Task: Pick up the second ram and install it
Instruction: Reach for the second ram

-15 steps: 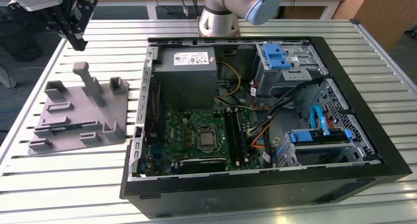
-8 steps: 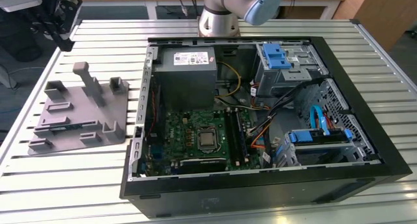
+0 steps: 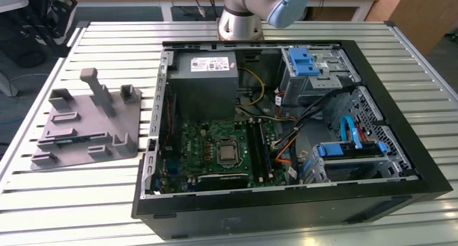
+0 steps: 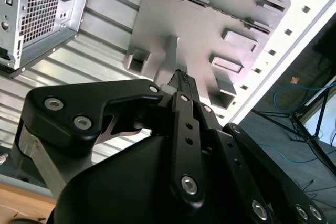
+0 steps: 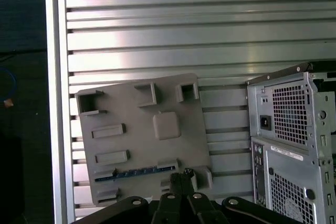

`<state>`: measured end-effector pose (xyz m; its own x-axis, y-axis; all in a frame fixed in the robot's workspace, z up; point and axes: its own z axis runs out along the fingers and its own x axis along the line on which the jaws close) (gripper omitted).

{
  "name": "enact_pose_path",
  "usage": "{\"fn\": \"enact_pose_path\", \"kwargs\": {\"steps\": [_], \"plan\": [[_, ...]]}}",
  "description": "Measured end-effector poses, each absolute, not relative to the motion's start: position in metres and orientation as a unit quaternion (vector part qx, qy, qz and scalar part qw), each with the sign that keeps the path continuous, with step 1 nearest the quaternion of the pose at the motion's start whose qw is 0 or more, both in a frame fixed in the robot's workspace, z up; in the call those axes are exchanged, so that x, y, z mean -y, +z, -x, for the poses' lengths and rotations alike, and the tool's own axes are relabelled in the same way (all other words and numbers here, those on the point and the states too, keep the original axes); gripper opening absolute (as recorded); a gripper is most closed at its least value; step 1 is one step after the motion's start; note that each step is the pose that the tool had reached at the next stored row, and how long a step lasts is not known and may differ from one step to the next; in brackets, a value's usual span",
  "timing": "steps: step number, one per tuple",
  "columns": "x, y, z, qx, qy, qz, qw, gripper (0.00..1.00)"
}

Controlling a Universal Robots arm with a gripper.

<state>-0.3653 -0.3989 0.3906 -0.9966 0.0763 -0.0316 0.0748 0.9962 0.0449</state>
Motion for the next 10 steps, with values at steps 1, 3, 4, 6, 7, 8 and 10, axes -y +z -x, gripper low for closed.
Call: {"fn": "enact_pose_path", "kwargs": {"steps": [1, 3, 4, 6, 7, 8, 10], "plan": [[0.399, 0.39, 0.367, -0.999, 0.022, -0.038, 0.017, 0.1], [0.399, 0.39, 0.371, -0.999, 0.022, -0.038, 0.017, 0.1], [0.399, 0.39, 0.373, -0.999, 0.022, -0.038, 0.017, 0.1], [0.399, 0.389, 0.377, -0.999, 0.022, -0.038, 0.017, 0.1], [0.399, 0.389, 0.379, -0.999, 0.022, -0.038, 0.017, 0.1], [0.399, 0.389, 0.38, -0.999, 0.022, -0.038, 0.017, 0.1], [0.399, 0.389, 0.382, -0.999, 0.022, -0.038, 0.017, 0.1]]}}
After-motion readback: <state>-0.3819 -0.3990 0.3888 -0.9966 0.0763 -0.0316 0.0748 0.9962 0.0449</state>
